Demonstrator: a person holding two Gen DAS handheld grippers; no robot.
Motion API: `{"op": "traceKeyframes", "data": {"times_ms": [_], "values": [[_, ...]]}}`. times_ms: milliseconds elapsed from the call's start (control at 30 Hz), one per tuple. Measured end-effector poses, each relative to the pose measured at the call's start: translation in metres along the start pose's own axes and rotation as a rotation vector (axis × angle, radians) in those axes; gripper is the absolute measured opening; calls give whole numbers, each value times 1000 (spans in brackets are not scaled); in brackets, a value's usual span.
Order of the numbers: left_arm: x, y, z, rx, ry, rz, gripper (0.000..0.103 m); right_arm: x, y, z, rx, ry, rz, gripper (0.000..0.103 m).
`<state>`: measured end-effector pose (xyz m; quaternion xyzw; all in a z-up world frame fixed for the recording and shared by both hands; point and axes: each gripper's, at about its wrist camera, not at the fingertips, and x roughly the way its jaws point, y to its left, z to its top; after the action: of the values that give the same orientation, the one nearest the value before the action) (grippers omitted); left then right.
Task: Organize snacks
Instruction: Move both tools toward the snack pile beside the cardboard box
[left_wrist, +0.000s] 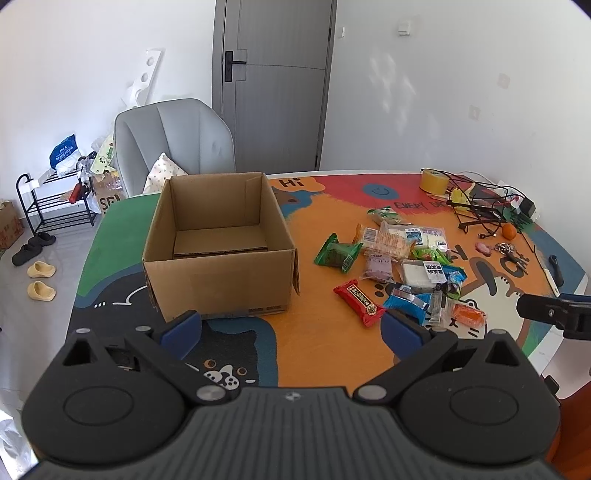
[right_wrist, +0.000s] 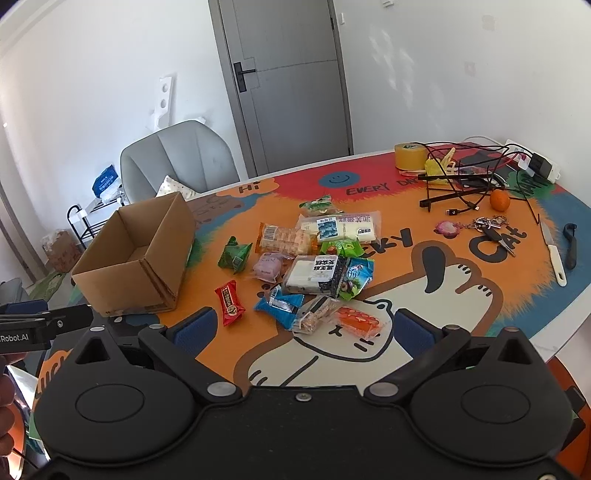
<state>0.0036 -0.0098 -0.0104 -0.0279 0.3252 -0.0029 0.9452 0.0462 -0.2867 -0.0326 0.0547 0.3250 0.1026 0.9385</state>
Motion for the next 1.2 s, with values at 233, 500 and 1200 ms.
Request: {"op": "traceKeyframes", "data": {"times_ms": [233,500,1200], "values": [[1,1,0,-7,0,2,103,1,1,-1,-2,1,1,103],[3,4,2,-13,2,2,103,2,4,-2,-15,3,-5,103],[3,4,-1,-12,1,8,103,3,1,-1,-18,5,-34,103]]}}
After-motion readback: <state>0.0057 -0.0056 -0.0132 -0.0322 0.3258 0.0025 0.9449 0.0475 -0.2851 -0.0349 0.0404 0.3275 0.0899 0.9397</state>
